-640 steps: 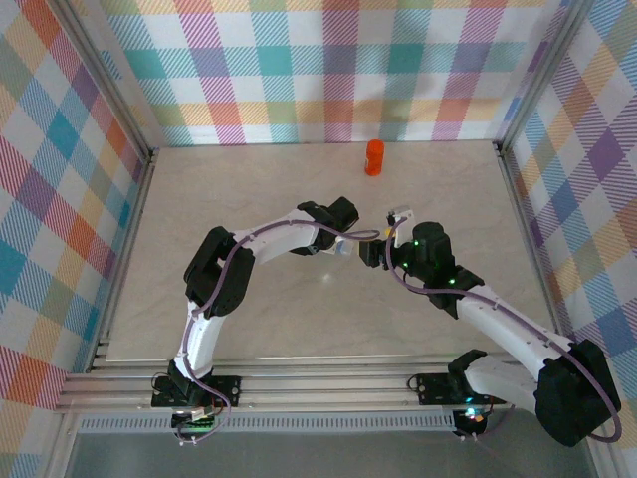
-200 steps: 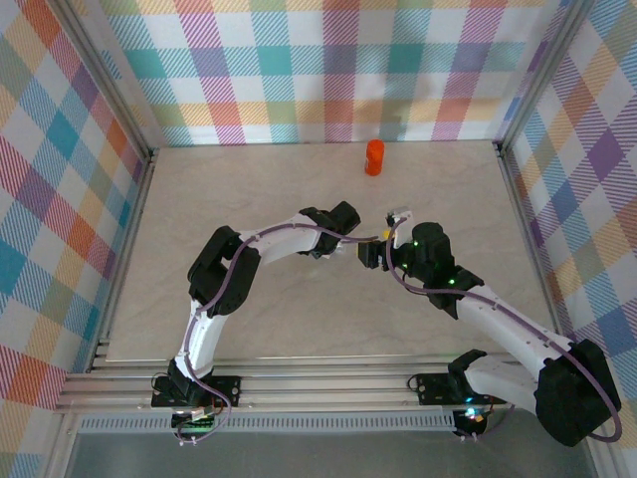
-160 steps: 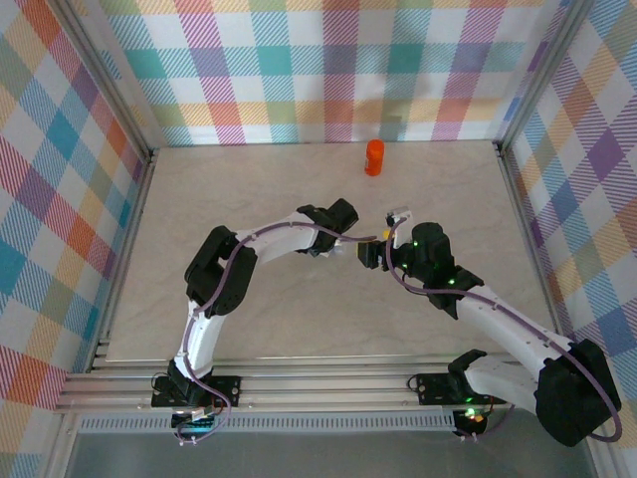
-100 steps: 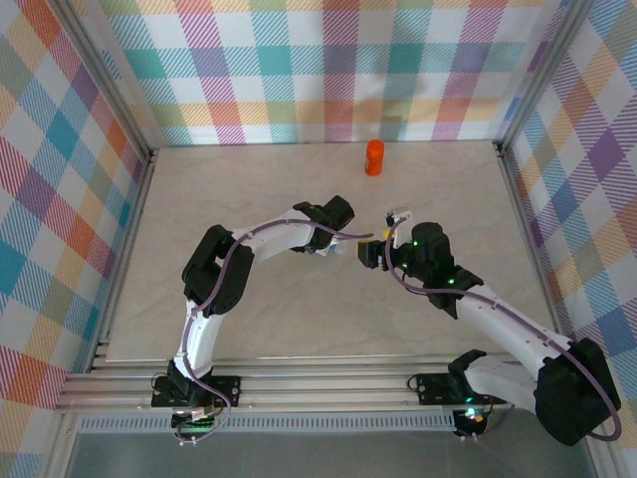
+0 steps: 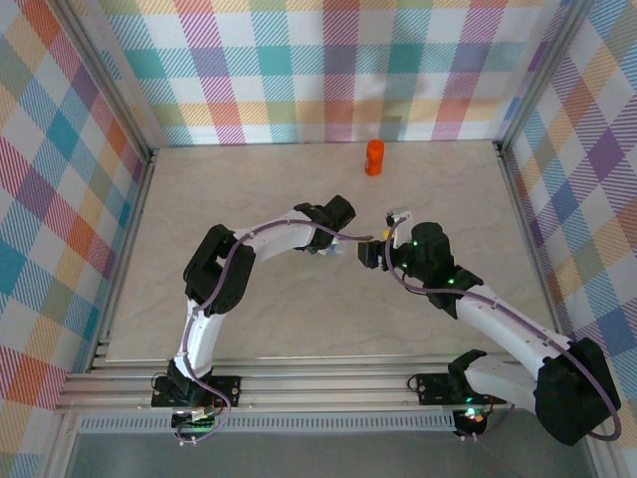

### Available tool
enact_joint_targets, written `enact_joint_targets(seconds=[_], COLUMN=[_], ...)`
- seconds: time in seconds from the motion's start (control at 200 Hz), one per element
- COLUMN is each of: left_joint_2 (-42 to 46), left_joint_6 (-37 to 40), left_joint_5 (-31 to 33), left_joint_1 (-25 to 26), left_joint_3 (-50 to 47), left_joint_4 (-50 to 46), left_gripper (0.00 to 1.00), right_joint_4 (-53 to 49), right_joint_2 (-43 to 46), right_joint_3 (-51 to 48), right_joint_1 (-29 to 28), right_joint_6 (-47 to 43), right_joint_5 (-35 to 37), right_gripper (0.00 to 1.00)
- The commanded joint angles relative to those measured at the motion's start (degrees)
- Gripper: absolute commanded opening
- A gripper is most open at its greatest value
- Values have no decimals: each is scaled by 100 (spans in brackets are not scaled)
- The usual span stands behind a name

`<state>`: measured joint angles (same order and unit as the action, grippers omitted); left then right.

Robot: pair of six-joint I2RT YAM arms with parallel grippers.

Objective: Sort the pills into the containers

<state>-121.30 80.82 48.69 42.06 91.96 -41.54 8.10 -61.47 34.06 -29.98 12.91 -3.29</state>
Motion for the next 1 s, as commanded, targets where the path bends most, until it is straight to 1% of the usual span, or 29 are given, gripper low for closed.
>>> enact_joint_targets(seconds=[0.0, 0.125, 0.315, 0.49, 0.65, 0.995], left_joint_2=[-175, -211, -116, 122, 305, 401], left_joint_6=[173, 163, 163, -478, -712, -638], left_joint_5=[122, 80, 80, -574, -844, -736], left_joint_1=[-24, 4, -32, -32, -64, -103], left_joint_3=[-179, -277, -167, 309, 418, 356], left_joint_4=[11, -101, -254, -772, -874, -849], left_gripper=[0, 0, 0, 0, 0, 0], right_joint_4=[199, 188, 185, 185, 196, 204], right_joint_2=[-18, 4, 12, -1, -7, -7], right_joint_3=[-38, -42, -43, -48, -44, -54], right_joint_1=[18, 18, 14, 16, 18, 18], right_joint_6=[63, 54, 63, 80, 76, 85], right_joint_5=[-70, -48, -49, -52, -52, -49], right_gripper=[79, 79, 79, 79, 79, 79])
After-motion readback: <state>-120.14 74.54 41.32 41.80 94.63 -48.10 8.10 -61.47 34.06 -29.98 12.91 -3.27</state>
